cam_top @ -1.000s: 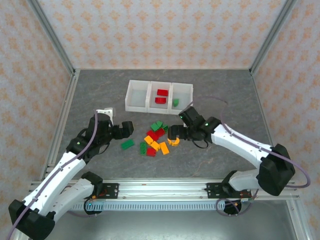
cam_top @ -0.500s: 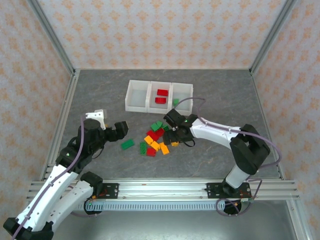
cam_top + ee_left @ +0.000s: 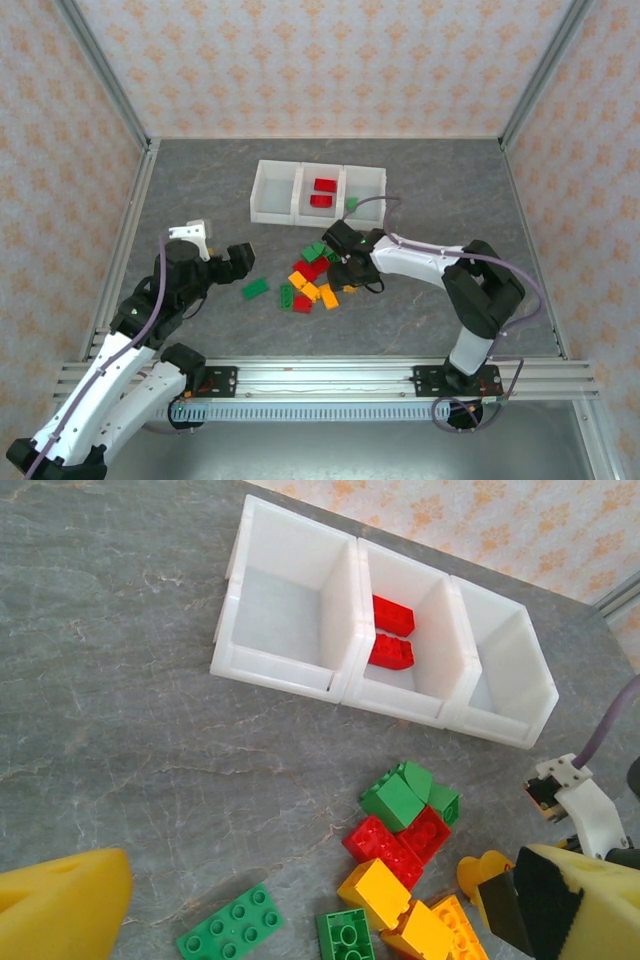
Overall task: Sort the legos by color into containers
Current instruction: Pick up the lego from the center of the table.
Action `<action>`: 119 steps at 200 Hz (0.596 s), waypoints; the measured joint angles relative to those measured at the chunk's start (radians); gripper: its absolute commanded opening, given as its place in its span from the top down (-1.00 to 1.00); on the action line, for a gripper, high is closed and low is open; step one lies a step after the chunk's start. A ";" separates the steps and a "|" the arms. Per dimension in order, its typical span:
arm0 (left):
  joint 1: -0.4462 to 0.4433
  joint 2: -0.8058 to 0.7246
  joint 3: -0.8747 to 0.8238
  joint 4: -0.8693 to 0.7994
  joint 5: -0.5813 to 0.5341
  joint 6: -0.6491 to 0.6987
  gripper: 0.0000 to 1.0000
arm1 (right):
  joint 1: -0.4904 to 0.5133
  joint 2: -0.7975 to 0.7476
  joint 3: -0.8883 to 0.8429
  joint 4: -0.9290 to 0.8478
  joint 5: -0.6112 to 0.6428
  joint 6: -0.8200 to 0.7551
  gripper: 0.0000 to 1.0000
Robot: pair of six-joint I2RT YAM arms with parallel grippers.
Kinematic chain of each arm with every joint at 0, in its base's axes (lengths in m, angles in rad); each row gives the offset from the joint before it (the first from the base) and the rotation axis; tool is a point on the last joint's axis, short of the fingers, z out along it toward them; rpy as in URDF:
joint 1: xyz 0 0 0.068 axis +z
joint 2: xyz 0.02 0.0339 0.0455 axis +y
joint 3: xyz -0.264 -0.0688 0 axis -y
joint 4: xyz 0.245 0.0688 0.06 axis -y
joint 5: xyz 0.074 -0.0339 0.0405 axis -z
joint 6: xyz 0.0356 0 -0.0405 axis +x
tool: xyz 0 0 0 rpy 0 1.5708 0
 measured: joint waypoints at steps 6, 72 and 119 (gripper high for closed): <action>0.000 -0.004 -0.002 0.000 0.000 0.000 -0.98 | 0.000 0.003 0.000 0.001 0.002 -0.001 -0.30; 0.000 -0.021 -0.003 0.000 -0.004 0.000 -0.98 | 0.000 0.005 0.000 0.017 0.008 0.006 0.11; 0.000 -0.040 -0.003 0.000 -0.005 0.000 -0.98 | 0.000 -0.073 -0.002 0.032 0.010 0.053 0.28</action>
